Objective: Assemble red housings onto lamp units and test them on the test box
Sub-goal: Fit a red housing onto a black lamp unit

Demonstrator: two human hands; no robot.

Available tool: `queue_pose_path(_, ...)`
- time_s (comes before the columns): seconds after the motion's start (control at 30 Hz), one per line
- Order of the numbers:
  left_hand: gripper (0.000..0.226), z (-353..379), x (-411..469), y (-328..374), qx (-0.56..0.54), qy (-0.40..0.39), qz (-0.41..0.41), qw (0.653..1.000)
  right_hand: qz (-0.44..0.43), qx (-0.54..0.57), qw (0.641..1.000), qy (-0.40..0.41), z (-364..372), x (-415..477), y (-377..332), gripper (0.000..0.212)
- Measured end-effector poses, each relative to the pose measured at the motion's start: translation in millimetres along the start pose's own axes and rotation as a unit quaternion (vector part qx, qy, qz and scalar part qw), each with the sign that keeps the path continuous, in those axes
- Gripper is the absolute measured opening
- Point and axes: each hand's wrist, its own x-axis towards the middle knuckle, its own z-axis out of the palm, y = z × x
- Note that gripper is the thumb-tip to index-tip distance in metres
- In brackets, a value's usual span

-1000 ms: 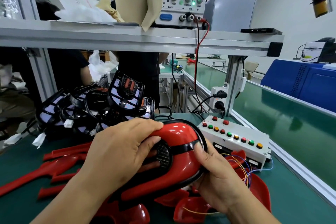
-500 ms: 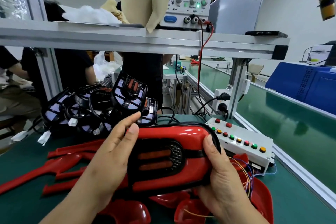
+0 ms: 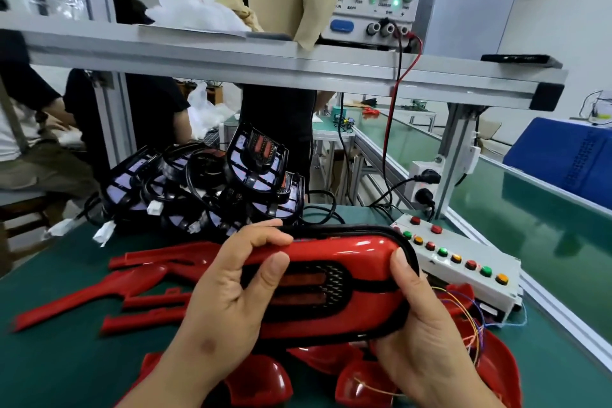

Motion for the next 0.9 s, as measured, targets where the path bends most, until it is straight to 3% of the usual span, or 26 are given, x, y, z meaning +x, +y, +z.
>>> queue_pose_path(0.07,0.019,1.6,-0.2,0.0,-0.011,0.008,-0.001,1.000,-0.007,-0.015,1.000,-0.002,0.1,0.6,-0.1,0.064)
queue_pose_path(0.2,0.045,-2.2,2.1,-1.7,-0.113,-0.001,-0.083,0.990,-0.020,-0.077,0.997,-0.004,-0.9,0.1,-5.9,0.063)
queue_pose_path(0.43,0.030,-4.2,1.1,2.3,-0.289,-0.045,-0.143,0.945,-0.021,-0.088,0.996,-0.025,-3.5,-0.3,-13.0,0.071)
queue_pose_path(0.67,0.023,-2.2,1.7,1.9,-0.288,-0.019,-0.127,0.949,-0.038,-0.084,0.995,-0.034,-3.0,-0.8,-9.0,0.064)
queue_pose_path(0.9,0.021,2.0,3.5,0.5,-0.262,0.006,-0.135,0.955,-0.062,-0.077,0.995,-0.017,-3.2,-0.7,-5.2,0.023)
